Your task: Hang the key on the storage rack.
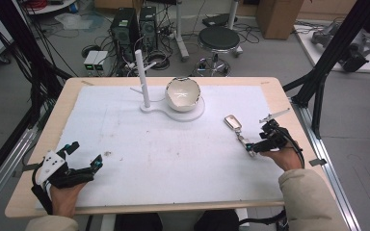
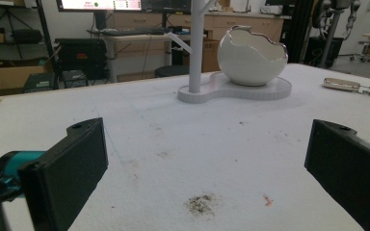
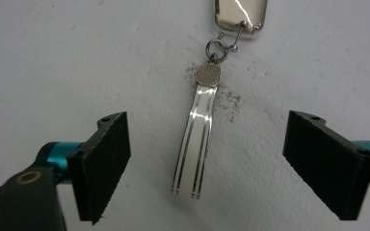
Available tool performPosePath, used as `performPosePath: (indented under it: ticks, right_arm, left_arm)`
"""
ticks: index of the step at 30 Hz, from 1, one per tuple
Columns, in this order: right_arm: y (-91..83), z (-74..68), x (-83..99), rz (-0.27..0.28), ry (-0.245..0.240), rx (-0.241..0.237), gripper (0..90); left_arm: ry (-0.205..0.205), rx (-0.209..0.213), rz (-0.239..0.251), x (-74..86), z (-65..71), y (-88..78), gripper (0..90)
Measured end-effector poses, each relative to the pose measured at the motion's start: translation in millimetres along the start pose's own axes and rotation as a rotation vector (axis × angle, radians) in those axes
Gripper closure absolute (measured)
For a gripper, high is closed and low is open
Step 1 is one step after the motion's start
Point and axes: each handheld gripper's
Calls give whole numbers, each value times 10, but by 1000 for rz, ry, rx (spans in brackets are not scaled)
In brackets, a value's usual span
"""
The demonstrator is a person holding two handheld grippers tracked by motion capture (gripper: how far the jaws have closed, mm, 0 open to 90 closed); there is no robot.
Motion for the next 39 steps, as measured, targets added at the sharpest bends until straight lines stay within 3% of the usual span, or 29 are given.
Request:
performPosePath:
  ticks: [11,20,25,27,28,32,36,39]
  right_arm:
    - [131,-18,40,-105,19,6,348]
    - [179,-18,72,-143,27,-3,498]
    - [187,-20,82,-163,24,-8,619]
    - [184,-21,91,-166,20,-17,712]
    - [180,-24,94,-169,22,-2,728]
    - [162,-20,92,-161,38,-4,744]
    - [145,-39,70,-156,-2,-12,747]
    - [115,-65,40,-147,0,-29,748]
  left_arm:
    - [-1,1,1,1,-2,-3,17]
    - [-4,1,0,0,-3,-1,17]
    - [-1,2,-1,0,-7,-3,17]
    - [-2,2,1,1,-6,-3,17]
    - [-3,3,1,1,-5,-3,17]
    - [-1,3,0,-2,-2,1,17]
    - [13,10,-20,-11,2,17,17]
    - [13,13,-30,-21,-9,24,17]
Point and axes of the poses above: each handheld gripper's, and its own axes: y roughly forward along the jaws, x roughly out of its underside, z roughly to its right, and after that the axes turned 4 degrees about -x, right-handed
